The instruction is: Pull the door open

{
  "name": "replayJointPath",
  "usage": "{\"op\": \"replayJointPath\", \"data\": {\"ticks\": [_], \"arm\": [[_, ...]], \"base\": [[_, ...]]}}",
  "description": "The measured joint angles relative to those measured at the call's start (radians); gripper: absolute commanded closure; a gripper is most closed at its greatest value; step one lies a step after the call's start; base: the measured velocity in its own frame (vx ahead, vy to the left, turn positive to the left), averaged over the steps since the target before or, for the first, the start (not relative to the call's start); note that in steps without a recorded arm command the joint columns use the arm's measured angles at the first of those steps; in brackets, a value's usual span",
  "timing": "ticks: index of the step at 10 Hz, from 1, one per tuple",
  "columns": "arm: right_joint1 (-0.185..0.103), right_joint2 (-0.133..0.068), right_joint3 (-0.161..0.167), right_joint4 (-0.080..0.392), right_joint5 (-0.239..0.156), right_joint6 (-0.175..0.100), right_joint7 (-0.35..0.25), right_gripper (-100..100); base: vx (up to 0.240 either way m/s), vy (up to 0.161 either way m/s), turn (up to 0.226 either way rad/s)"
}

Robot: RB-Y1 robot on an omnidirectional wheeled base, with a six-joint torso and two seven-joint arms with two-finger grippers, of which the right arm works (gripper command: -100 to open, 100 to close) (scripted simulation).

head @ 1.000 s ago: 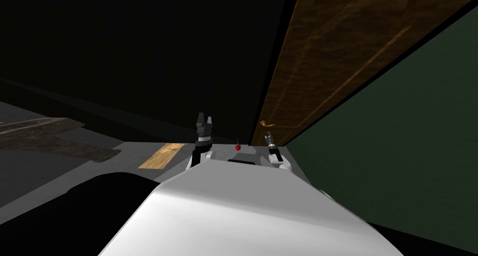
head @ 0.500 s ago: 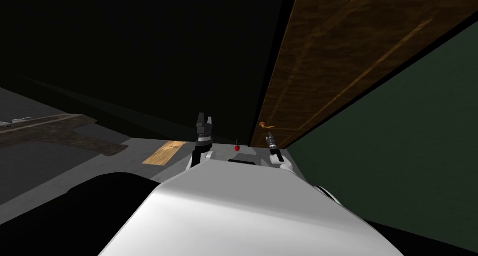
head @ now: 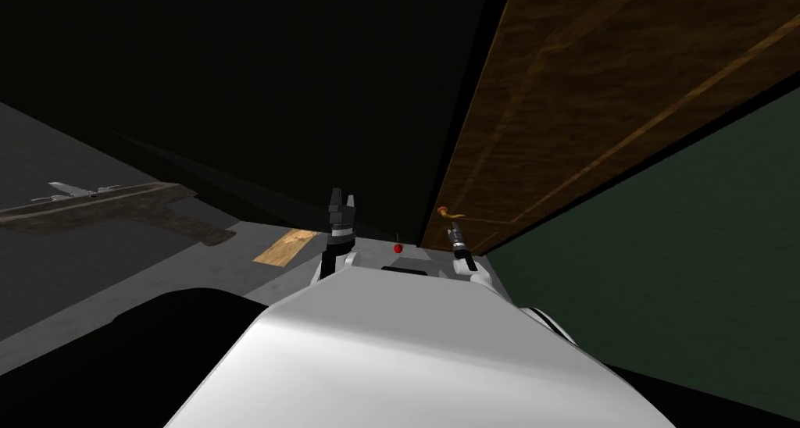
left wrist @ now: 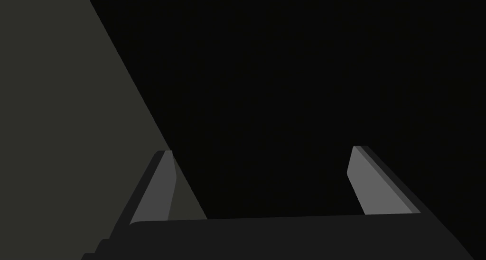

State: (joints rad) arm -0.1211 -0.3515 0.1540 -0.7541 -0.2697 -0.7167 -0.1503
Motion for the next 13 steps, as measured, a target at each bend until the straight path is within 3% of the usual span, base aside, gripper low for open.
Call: {"op": "replayJointPath", "data": {"ticks": [2, 5, 11, 12, 13], "arm": [[0.026, -0.013, -0.012, -0.04, -0.023, 0.021, 0.011, -100], [0.029, -0.018, -0.033, -0.001, -0.081, -0.002, 0.043, -100], [0.067, -0.05, -0.081, -0.002, -0.198, -0.008, 0.101, -100], [0.067, -0.052, -0.082, -0.003, -0.199, -0.006, 0.103, 100], [0.067, -0.051, -0.082, -0.002, -0.198, -0.007, 0.102, 100]], "base": [[0.054, -0.012, 0.29], [0.068, -0.027, 0.193], [0.076, -0.051, 0.192], [-0.006, 0.004, -0.032], [-0.016, 0.014, -0.018]]}}
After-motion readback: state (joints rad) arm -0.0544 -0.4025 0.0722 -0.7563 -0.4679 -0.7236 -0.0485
